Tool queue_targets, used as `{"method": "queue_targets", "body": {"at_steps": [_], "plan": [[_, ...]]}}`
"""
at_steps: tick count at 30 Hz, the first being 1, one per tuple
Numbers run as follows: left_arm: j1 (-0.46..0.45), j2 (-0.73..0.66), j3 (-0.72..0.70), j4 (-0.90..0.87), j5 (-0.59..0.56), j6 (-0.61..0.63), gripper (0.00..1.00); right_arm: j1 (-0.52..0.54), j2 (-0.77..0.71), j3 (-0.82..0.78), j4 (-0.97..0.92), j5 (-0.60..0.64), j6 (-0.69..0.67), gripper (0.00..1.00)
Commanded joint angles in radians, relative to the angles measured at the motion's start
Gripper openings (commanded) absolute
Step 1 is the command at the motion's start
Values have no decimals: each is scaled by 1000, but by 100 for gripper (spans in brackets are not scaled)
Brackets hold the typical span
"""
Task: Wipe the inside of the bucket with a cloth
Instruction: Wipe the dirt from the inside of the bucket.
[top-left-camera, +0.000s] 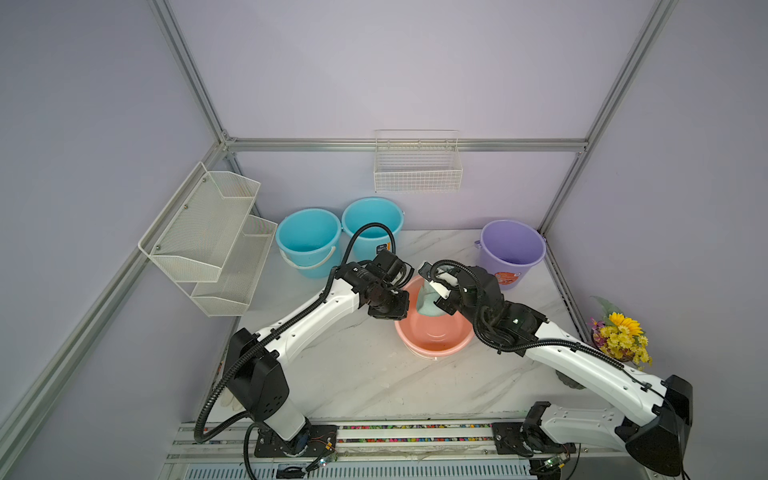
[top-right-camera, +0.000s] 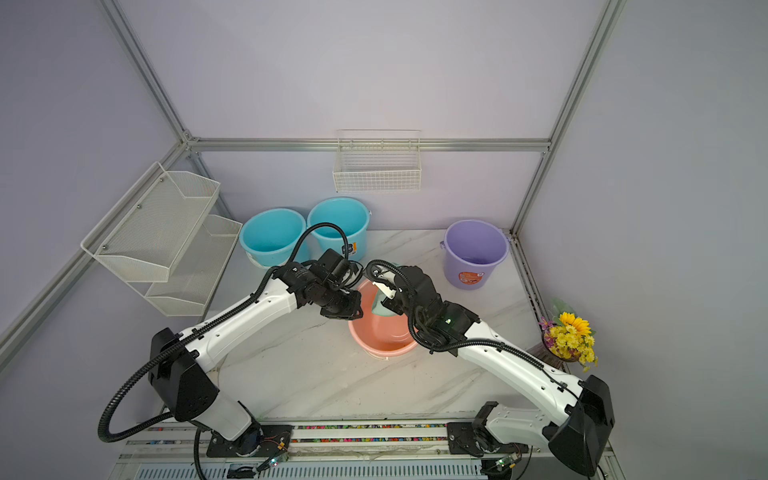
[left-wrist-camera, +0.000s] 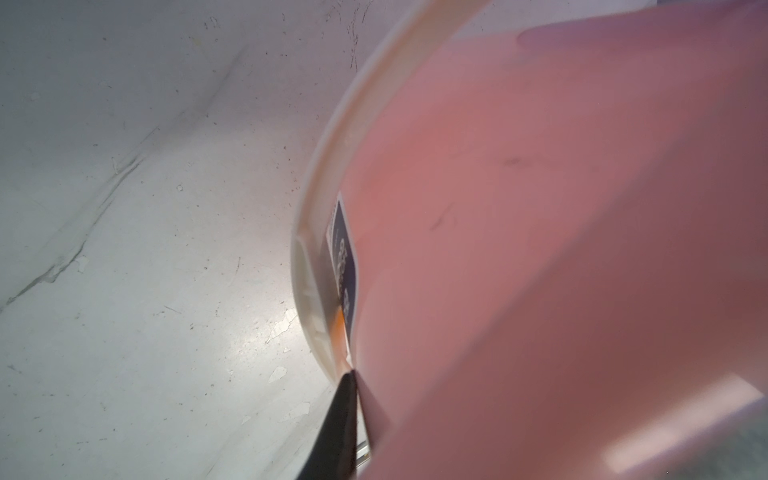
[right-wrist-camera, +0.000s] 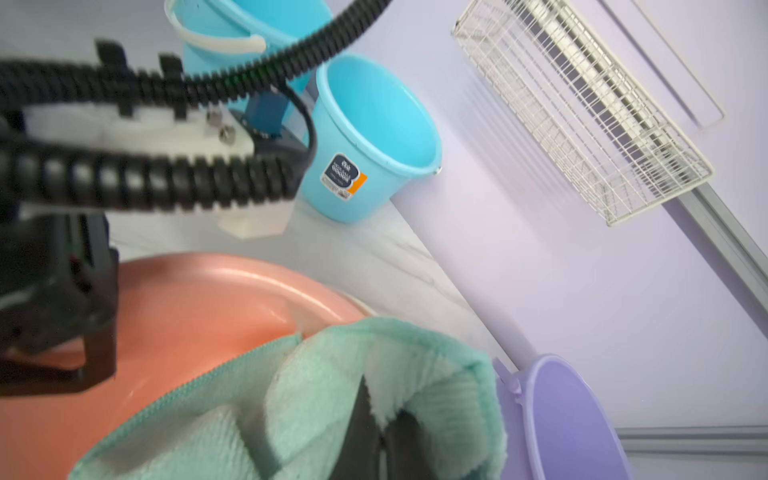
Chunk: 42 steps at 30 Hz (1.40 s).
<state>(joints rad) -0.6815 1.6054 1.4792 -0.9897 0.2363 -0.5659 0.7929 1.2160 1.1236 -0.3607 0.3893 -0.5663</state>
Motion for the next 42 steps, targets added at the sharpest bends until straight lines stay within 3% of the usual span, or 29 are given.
{"method": "queue_targets", "body": {"at_steps": [1, 7, 12, 18, 23, 26, 29, 34, 42], "plan": [[-1, -24, 49, 14, 25, 1, 0, 2, -2, 72, -333, 45, -37, 0], [-1, -22, 56, 10, 18, 1, 0, 10, 20, 162, -685, -207, -41, 0], [-1, -18, 64, 10, 18, 0, 0, 14, 51, 164, -770, -411, -20, 0], [-1, -19, 65, 10, 17, -3, 0, 14, 36, 56, -533, -671, 52, 0], [-3, -12, 70, 10, 27, -8, 0, 15, -26, -162, 19, -769, 248, 0], [-3, -11, 72, 10, 30, -11, 0, 16, -39, -273, 320, -681, 363, 0], [-3, -11, 70, 10, 40, -9, 0, 17, -16, -306, 467, -563, 376, 0], [-4, -10, 75, 11, 53, -3, 0, 17, 18, -290, 537, -355, 252, 0], [-4, -7, 85, 4, 55, 11, 0, 15, 4, -213, 486, -153, 15, 0]]}}
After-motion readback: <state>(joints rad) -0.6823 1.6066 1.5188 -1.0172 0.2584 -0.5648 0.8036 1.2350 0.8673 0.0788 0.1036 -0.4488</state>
